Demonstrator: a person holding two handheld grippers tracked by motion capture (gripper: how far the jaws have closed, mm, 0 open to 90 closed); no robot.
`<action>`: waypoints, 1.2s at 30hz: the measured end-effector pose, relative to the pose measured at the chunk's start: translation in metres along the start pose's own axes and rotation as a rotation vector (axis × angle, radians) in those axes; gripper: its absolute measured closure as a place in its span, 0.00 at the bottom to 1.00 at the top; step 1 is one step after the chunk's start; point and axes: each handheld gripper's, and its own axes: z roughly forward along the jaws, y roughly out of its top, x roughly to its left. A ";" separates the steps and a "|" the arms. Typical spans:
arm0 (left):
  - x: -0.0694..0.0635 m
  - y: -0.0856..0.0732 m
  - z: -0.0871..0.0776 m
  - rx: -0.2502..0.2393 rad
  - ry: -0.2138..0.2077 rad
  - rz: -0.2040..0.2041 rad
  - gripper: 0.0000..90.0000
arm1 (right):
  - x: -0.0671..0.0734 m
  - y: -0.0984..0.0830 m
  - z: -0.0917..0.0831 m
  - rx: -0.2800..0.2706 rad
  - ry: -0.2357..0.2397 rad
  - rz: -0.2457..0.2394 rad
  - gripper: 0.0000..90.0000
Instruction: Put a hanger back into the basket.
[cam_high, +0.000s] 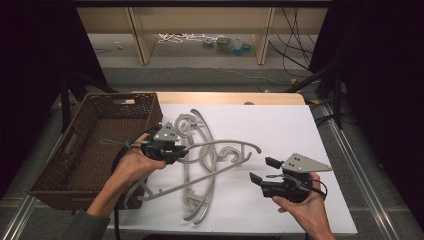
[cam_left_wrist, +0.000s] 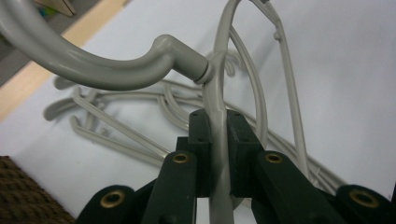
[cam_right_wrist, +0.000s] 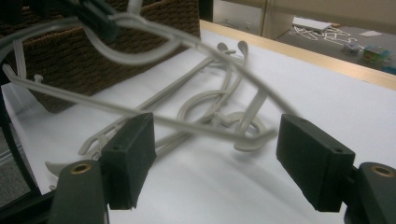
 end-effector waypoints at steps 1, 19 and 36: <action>0.000 0.000 0.000 0.000 0.000 0.000 0.91 | 0.000 0.000 0.000 0.000 0.000 0.000 0.32; 0.059 0.008 -0.088 -0.104 0.150 -0.121 0.91 | 0.003 -0.029 0.010 0.039 0.020 0.044 0.25; 0.127 -0.050 -0.124 -0.068 0.343 -0.231 0.92 | 0.002 -0.031 0.012 0.049 0.008 0.036 0.25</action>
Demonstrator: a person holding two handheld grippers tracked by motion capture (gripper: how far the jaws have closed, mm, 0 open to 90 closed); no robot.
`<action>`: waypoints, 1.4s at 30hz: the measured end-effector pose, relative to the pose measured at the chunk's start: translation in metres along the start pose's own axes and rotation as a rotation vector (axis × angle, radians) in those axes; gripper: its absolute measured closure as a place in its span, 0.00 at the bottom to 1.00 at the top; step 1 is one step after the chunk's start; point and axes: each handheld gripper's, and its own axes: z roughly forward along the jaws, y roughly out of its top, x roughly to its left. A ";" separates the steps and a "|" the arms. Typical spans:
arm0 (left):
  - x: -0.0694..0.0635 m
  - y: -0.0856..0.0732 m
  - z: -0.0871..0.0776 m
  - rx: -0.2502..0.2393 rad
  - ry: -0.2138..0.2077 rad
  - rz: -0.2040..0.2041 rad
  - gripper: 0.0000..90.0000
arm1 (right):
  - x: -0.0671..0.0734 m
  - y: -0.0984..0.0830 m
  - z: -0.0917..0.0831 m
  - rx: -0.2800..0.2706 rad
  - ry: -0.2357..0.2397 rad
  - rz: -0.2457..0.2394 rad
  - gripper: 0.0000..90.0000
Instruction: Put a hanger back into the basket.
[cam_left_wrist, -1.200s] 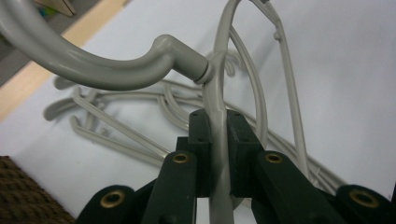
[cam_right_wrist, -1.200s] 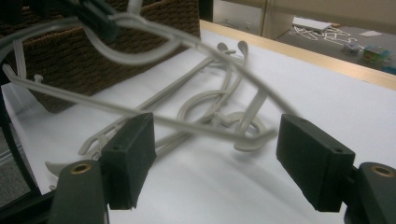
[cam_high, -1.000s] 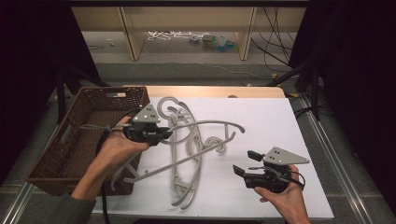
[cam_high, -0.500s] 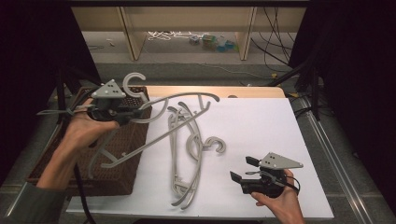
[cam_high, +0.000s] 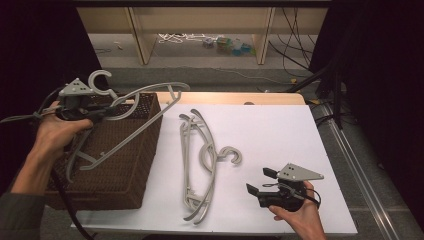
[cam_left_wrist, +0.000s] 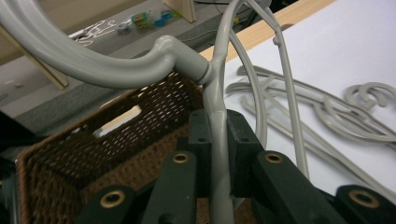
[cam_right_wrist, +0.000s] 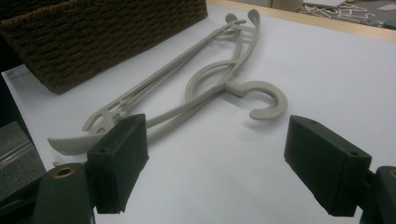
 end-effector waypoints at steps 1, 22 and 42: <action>0.000 0.000 0.000 0.000 0.000 0.000 0.91 | 0.000 0.000 0.000 0.000 0.000 0.000 0.25; 0.057 -0.060 0.000 0.057 0.189 -0.019 0.91 | -0.003 -0.001 0.002 -0.007 0.005 0.005 0.25; 0.061 -0.093 0.015 0.111 0.117 0.027 0.91 | -0.004 0.000 0.003 0.000 0.010 0.005 0.25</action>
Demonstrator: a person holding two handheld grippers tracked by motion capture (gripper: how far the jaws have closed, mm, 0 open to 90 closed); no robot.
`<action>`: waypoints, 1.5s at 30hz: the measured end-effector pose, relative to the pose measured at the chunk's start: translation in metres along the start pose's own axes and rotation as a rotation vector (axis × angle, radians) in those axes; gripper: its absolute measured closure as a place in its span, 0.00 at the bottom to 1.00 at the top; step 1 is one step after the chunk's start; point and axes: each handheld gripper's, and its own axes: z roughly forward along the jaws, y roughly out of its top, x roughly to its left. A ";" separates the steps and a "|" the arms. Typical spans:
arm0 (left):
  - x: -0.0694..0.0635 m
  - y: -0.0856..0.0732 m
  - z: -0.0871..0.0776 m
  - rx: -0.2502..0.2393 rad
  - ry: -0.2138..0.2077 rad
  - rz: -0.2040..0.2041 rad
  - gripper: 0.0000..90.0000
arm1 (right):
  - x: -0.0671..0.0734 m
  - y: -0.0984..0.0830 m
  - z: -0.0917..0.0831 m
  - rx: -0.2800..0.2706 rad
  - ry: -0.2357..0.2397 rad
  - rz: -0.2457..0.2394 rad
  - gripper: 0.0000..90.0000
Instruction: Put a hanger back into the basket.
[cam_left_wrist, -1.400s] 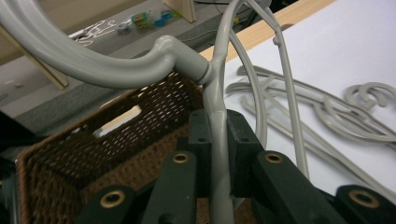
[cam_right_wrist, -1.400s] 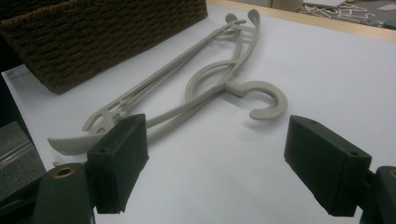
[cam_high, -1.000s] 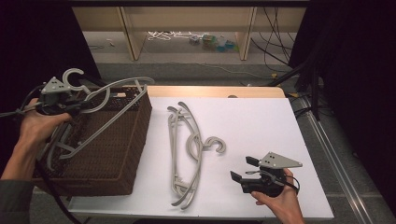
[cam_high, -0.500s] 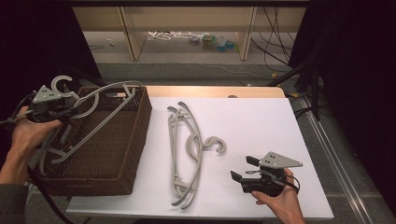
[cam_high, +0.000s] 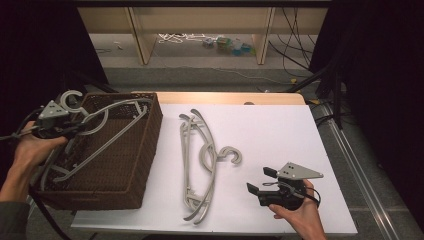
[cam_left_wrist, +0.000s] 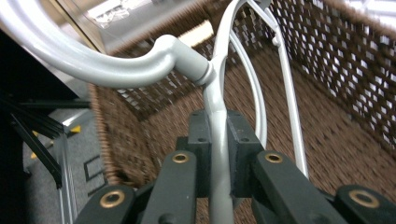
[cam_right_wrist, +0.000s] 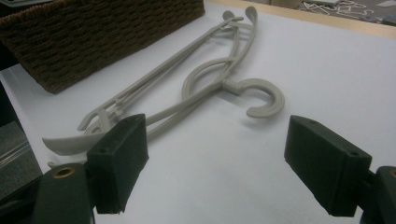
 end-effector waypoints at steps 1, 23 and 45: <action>-0.002 0.000 0.004 0.017 0.003 -0.004 0.91 | 0.000 -0.001 0.001 -0.013 0.004 0.001 0.25; 0.004 -0.032 0.045 0.181 0.058 -0.119 0.78 | 0.001 -0.001 0.002 -0.001 0.022 0.019 0.25; -0.098 0.025 -0.030 -0.249 -0.007 -0.298 0.24 | 0.000 -0.004 0.006 -0.004 -0.032 0.040 0.22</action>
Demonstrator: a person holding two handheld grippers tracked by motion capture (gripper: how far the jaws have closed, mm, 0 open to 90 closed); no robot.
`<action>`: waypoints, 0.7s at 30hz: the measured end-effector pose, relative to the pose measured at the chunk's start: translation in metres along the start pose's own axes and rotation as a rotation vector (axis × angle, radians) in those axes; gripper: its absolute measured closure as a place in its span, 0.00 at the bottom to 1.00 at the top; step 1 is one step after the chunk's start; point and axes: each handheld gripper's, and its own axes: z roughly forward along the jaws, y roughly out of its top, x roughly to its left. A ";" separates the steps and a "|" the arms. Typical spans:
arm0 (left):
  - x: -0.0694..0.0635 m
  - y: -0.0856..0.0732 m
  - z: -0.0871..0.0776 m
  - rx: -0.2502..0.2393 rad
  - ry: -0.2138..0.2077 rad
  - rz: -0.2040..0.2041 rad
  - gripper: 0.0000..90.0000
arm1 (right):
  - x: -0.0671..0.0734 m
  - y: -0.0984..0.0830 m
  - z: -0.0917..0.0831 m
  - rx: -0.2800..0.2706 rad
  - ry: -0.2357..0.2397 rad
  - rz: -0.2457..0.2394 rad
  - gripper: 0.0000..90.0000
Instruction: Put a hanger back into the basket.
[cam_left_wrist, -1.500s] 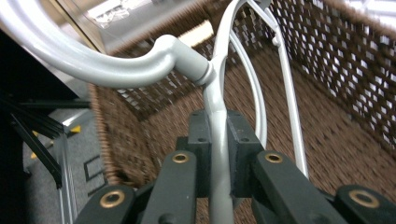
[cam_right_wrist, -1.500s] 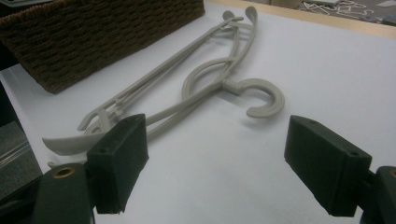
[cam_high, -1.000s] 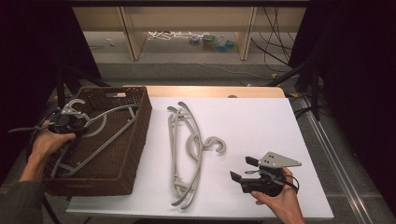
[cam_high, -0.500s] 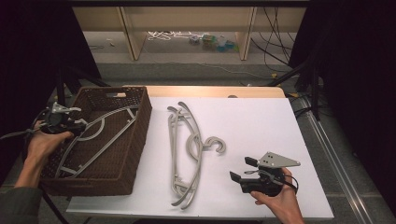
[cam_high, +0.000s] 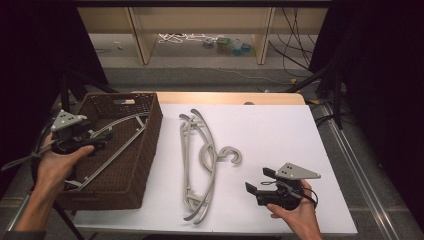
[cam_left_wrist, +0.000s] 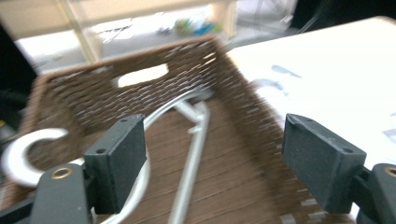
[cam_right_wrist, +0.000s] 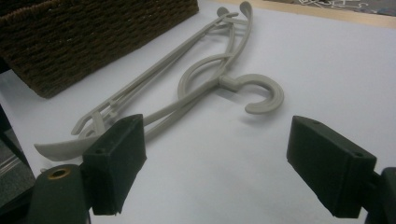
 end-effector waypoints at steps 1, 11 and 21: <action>-0.008 0.000 -0.001 -0.016 -0.025 0.005 0.24 | 0.000 0.000 0.002 -0.023 0.011 0.007 0.22; -0.072 -0.009 -0.001 -0.169 -0.180 -0.007 0.21 | 0.000 0.001 0.000 -0.074 0.008 0.033 0.21; -0.112 -0.030 0.001 -0.230 -0.279 0.025 0.19 | 0.001 0.001 0.000 -0.105 -0.004 0.009 0.20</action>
